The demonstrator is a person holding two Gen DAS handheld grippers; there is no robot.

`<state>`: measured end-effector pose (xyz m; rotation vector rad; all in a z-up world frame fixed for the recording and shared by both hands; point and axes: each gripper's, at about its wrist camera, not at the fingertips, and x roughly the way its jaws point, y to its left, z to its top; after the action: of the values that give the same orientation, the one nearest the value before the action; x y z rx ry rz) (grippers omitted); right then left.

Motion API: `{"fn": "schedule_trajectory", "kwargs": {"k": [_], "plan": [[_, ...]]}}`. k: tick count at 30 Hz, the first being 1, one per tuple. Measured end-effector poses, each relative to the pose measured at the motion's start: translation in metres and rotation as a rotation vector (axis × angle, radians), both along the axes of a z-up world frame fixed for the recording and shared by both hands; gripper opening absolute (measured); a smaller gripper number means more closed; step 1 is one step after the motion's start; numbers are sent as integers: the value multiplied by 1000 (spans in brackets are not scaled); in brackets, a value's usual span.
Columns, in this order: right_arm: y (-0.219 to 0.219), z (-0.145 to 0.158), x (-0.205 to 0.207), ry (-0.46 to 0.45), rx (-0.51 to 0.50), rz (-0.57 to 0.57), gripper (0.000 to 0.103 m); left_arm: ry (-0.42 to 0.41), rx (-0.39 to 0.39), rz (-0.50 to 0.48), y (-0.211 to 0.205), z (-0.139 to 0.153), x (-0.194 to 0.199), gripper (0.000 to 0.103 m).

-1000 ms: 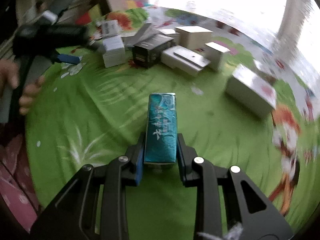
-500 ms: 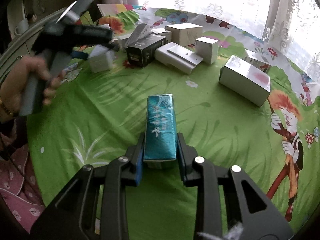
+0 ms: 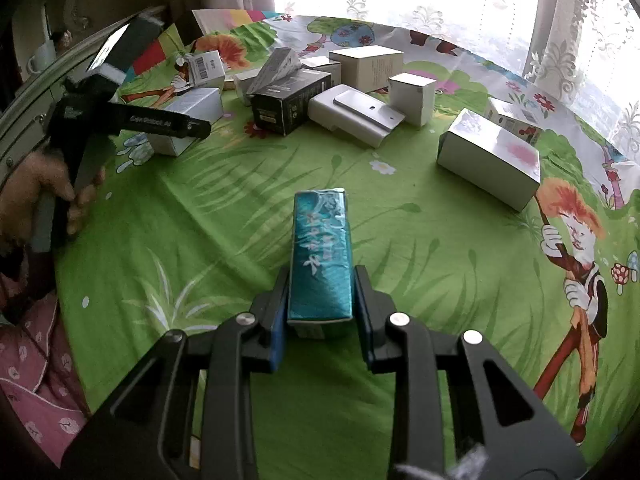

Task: Organize rigid objects
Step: 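Grasp the teal box with the right tool while the left tool grasps the white printed box, then lift both held boxes and carry them toward the white storage box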

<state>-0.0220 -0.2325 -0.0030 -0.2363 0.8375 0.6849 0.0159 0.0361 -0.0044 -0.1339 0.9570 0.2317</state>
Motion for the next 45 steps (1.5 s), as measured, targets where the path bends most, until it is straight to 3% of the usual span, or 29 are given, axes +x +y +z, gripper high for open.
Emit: {"fn": "schedule_trajectory", "kwargs": {"k": [9,13,15,16,17,19,21,22,25,31,33,38,45], "plan": [[-1,0,16,50,92,-44,46,1,-8,-10,3,6,13,103],[10,1,14,26,52,-46,54,-12,-21,-4,3,5,18,102],[18,1,10,-12,-8,-47,52,-46,-12,4,0,8,13,80],[18,1,10,-31,-32,-54,40,-58,11,-2,-2,11,10,42],[19,2,7,-44,-42,-54,32,-51,47,-42,-11,12,3,42],[17,2,2,-50,-50,-106,32,-54,55,-167,-36,12,-20,42],[15,2,-8,-42,-44,-149,32,-68,116,-245,-60,12,-48,42],[14,2,-14,-38,-42,-163,32,-72,106,-265,-65,11,-58,42],[13,1,-30,-66,-40,-194,32,-69,26,-290,-68,11,-74,42],[12,3,-28,-20,-3,-239,32,-61,-12,-275,-70,19,-75,42],[4,8,-32,-6,57,-280,32,-87,-1,-281,-75,28,-81,42],[-1,47,-54,-165,139,-341,32,-218,56,-306,-93,67,-102,43],[-13,114,-106,-543,265,-441,32,-477,131,-281,-101,128,-137,43]]}}
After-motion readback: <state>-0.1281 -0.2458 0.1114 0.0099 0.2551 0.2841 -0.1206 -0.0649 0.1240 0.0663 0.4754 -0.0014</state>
